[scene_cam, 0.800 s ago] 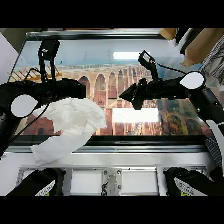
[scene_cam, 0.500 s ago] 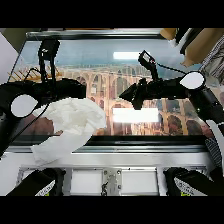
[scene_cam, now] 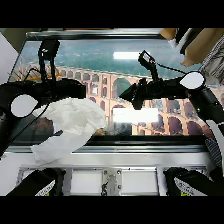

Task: Fold the clothes and pants, and hang the long-sleeved shirts on hangers.

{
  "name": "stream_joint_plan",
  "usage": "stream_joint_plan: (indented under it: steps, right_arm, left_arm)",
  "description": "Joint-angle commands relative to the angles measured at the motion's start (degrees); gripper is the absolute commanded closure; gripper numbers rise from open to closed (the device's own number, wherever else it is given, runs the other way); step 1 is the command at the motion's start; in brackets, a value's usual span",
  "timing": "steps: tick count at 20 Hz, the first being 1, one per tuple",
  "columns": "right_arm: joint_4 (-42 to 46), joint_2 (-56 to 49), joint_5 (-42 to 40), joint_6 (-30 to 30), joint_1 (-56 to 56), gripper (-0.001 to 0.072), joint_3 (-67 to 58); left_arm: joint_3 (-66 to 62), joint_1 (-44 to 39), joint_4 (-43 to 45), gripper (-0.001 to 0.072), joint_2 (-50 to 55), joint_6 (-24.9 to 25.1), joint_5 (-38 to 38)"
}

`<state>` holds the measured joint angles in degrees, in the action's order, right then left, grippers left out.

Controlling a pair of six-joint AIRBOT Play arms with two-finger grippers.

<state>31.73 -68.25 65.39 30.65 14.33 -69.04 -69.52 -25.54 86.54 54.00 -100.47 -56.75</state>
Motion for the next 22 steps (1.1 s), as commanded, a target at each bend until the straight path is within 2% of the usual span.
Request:
stream_joint_plan:
  steps: [1, 2, 5, 7, 11, 15, 18, 19, 20, 21, 22]
  right_arm:
    - [0.00, -0.04, 0.02, 0.00, 0.04, 0.0692, -0.02]
    - [0.00, -0.07, 0.02, 0.00, 0.04, 0.0692, -0.02]
    - [0.00, -0.04, 0.02, 0.00, 0.04, 0.0692, -0.02]
    - [0.00, -0.07, 0.00, 0.00, 0.04, 0.0692, -0.02]
    - [0.00, -0.07, 0.02, 0.00, 0.04, 0.0692, -0.02]
    - [0.00, -0.07, 0.00, 0.00, 0.04, 0.0692, -0.02]
    - [0.00, -0.07, 0.02, 0.00, 0.04, 0.0692, -0.02]
    - [0.00, -0.04, 0.02, 0.00, 0.04, 0.0692, -0.02]
    - [0.00, -0.04, 0.02, 0.00, 0.04, 0.0692, -0.02]
    - [0.00, -0.07, 0.02, 0.00, 0.04, 0.0692, -0.02]
    - [0.00, -0.07, 0.00, 0.00, 0.04, 0.0692, -0.02]
  left_arm:
    - [-0.04, 0.11, 0.55, 0.0174, 0.57, 3.74, 0.42]
    - [-0.04, 0.07, 1.81, 0.0022, 1.31, 5.84, -0.22]
    - [0.76, 0.04, 2.36, 0.0020, 6.10, 13.92, -5.79]
    - [4.52, 0.04, 2.38, 0.0020, 10.12, 15.23, -6.95]
    - [11.96, 0.04, 2.49, 0.0020, 18.73, 19.12, -1.38]
    - [10.95, 0.04, 2.47, 0.0020, 24.98, 19.06, 4.96]
    - [7.67, 0.04, 2.45, 0.0034, 28.15, 17.53, 5.18]
    - [6.56, 0.04, 2.40, 0.0147, 28.98, 16.48, 4.07]
    - [5.46, 0.04, 2.40, 0.0401, 29.53, 15.32, 2.73]
    - [4.28, 0.07, 2.43, 0.0686, 29.66, 14.95, 1.36]
    - [2.36, 0.07, 2.45, 0.0694, 29.46, 14.93, -0.39]
